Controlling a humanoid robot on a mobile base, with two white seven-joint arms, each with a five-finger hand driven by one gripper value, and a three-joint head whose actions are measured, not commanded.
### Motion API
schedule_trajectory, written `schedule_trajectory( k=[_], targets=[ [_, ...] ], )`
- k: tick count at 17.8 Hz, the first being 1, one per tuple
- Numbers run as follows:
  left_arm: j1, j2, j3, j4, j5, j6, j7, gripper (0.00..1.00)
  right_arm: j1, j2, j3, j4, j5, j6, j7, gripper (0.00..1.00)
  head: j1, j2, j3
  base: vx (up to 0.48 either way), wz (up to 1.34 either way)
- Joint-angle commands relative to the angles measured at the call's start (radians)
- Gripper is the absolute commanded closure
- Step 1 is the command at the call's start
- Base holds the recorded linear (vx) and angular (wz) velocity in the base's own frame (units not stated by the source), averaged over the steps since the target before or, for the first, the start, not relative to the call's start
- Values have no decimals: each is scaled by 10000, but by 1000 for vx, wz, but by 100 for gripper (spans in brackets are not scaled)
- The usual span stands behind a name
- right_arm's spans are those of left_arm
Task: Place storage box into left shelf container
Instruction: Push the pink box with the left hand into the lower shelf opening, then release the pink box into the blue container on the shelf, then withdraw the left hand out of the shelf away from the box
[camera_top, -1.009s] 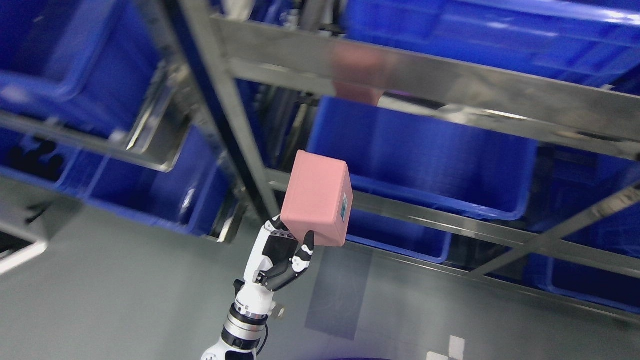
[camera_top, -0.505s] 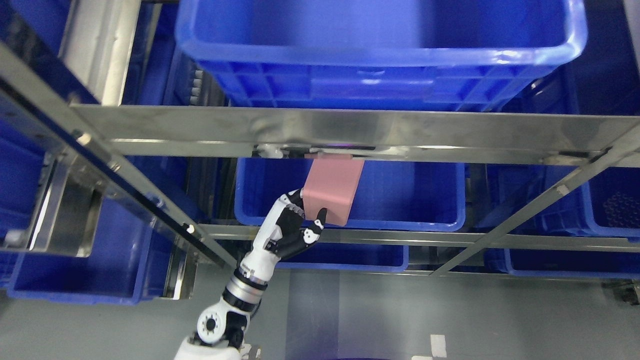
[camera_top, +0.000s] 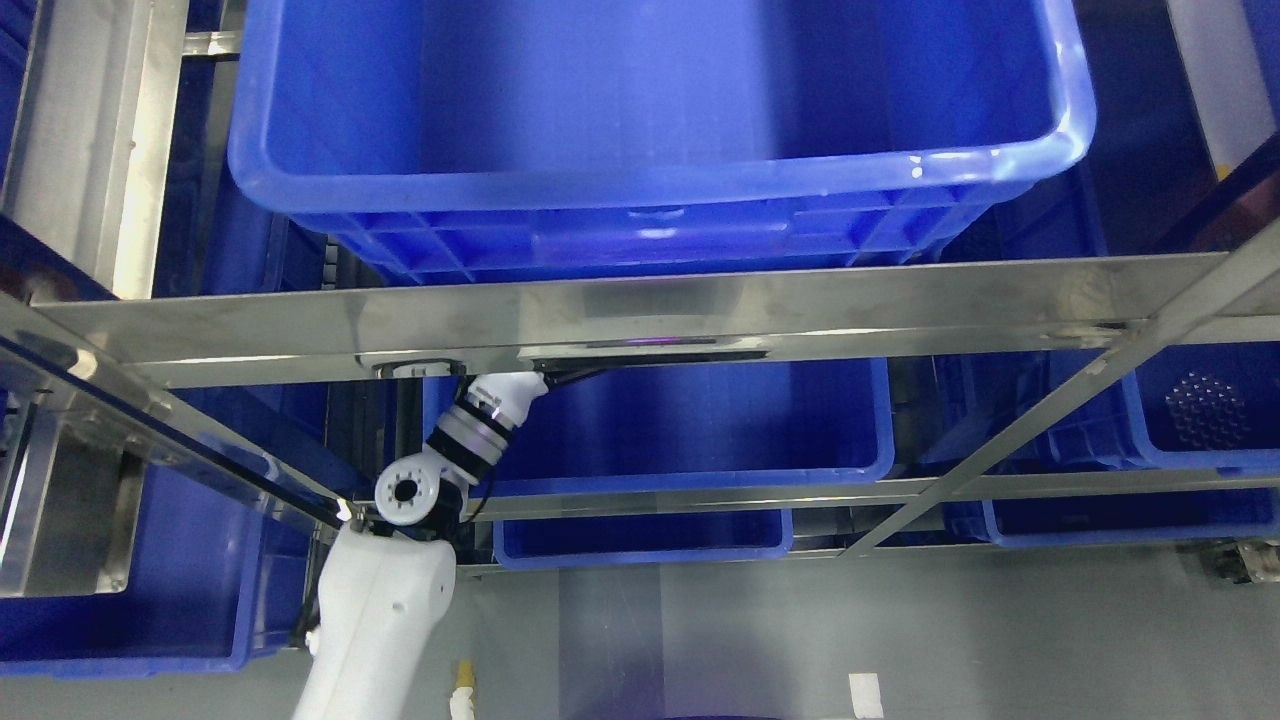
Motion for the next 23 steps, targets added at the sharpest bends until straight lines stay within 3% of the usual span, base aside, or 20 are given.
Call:
schedule_trajectory(
  k=[1, 2, 4, 6, 9, 13, 15, 18, 23],
  targets=[
    [-1735, 176, 414, 3242, -1523, 116, 42, 59, -46, -175, 0, -175, -215, 8, 5, 0, 0, 0, 0, 27, -60],
    [-1735, 176, 414, 3242, -1539, 116, 43, 52, -46, -175, 0, -175, -215, 8, 6, 0, 0, 0, 0, 15, -23],
    [-1704, 176, 414, 3182, -1509, -6, 43, 20, -46, -175, 0, -175, -215, 8, -10, 0, 0, 0, 0, 8, -11],
    [-1536, 176, 536, 2800, -1493, -418, 58, 10, -46, -175, 0, -175, -215, 8, -10, 0, 0, 0, 0, 0, 0],
    [-817, 176, 598, 1698, -1478, -850, 58, 6, -46, -175, 0, -175, -215, -7, 6, 0, 0, 0, 0, 0, 0],
    [670, 176, 735, -1077, -1356, -881, 332, 1, -46, -175, 0, -175, -215, 8, -10, 0, 0, -2, 0, 0, 0],
    [1452, 176, 736, -2350, -1142, -1079, 1569, 1, -46, -175, 0, -175, -215, 8, 6, 0, 0, -2, 0, 0, 0],
    [2786, 176, 598, -3993, -1110, -1081, 4590, 0, -46, -175, 0, -175, -215, -7, -10, 0, 0, -2, 0, 0, 0],
    [4215, 176, 460, -5425, -987, -1111, 5028, 0, -46, -175, 0, -175, -215, 8, 6, 0, 0, -2, 0, 0, 0]
  ],
)
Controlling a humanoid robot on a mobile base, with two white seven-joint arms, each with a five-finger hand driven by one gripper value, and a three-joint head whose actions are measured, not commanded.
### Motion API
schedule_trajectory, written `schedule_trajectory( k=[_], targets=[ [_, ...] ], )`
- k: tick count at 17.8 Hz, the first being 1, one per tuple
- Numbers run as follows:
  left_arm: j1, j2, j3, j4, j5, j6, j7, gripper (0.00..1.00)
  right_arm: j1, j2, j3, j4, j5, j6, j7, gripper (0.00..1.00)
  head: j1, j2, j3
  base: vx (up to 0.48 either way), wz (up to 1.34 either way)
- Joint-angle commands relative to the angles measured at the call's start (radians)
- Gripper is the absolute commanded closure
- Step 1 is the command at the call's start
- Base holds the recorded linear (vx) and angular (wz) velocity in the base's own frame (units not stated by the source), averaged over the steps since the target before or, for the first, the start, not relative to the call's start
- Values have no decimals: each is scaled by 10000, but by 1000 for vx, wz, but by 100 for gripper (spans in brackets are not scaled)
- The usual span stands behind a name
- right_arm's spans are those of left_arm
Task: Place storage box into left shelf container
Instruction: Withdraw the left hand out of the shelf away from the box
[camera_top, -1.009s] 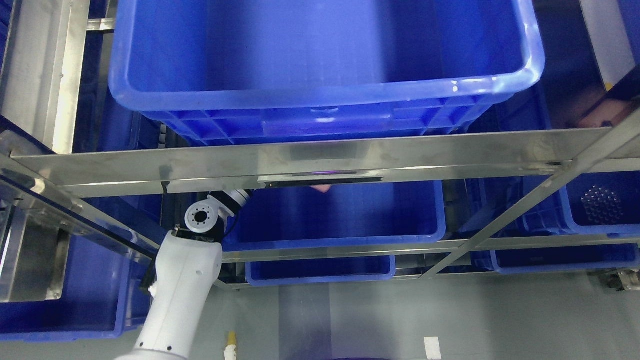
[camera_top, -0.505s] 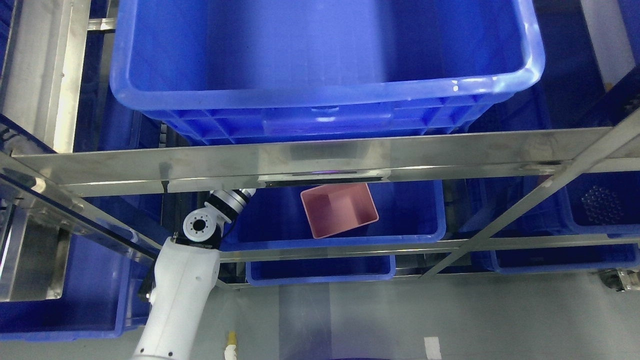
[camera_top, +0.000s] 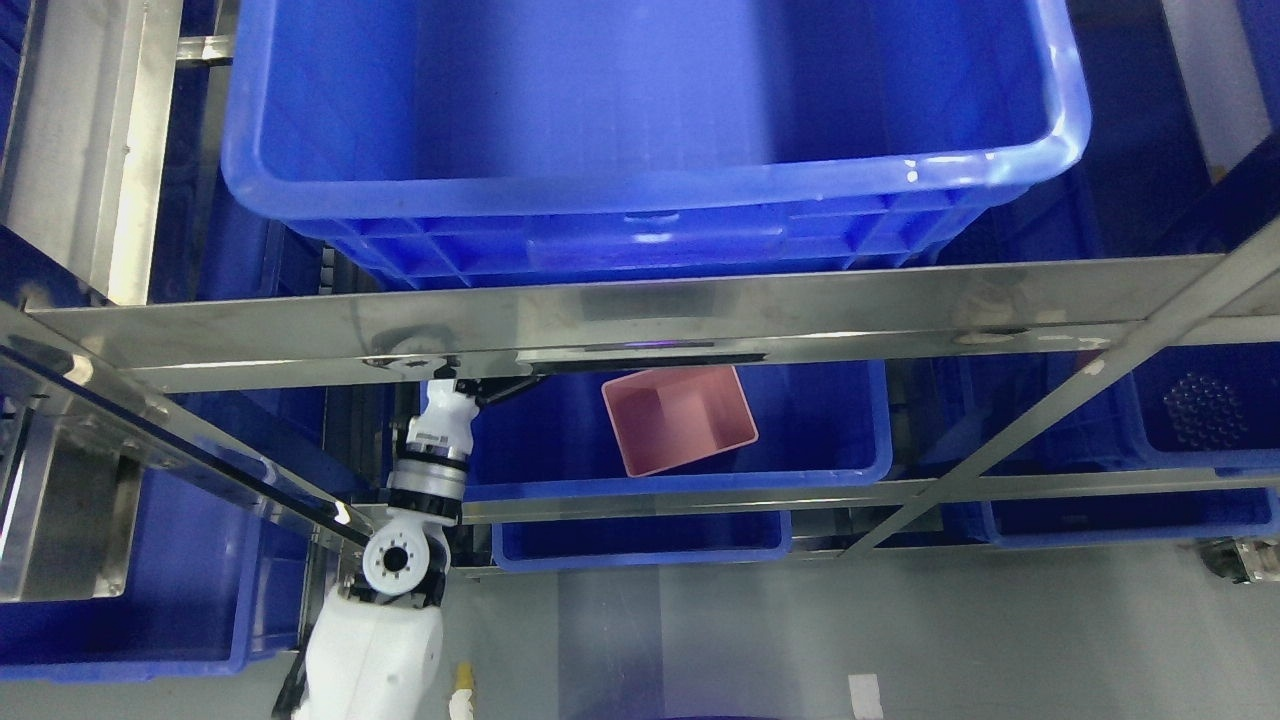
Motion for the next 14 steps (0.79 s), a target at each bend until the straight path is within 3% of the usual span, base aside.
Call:
schedule_trajectory(
  k=[1, 14],
  targets=[
    [1773, 174, -110, -3360, 148, -75, 348, 0, -46, -175, 0, -174, -215, 2, 14, 0, 0, 0, 0, 0, 0],
    [2833, 174, 58, -3360, 148, -167, 379, 0, -46, -175, 0, -174, -215, 2, 14, 0, 0, 0, 0, 0, 0]
  ],
)
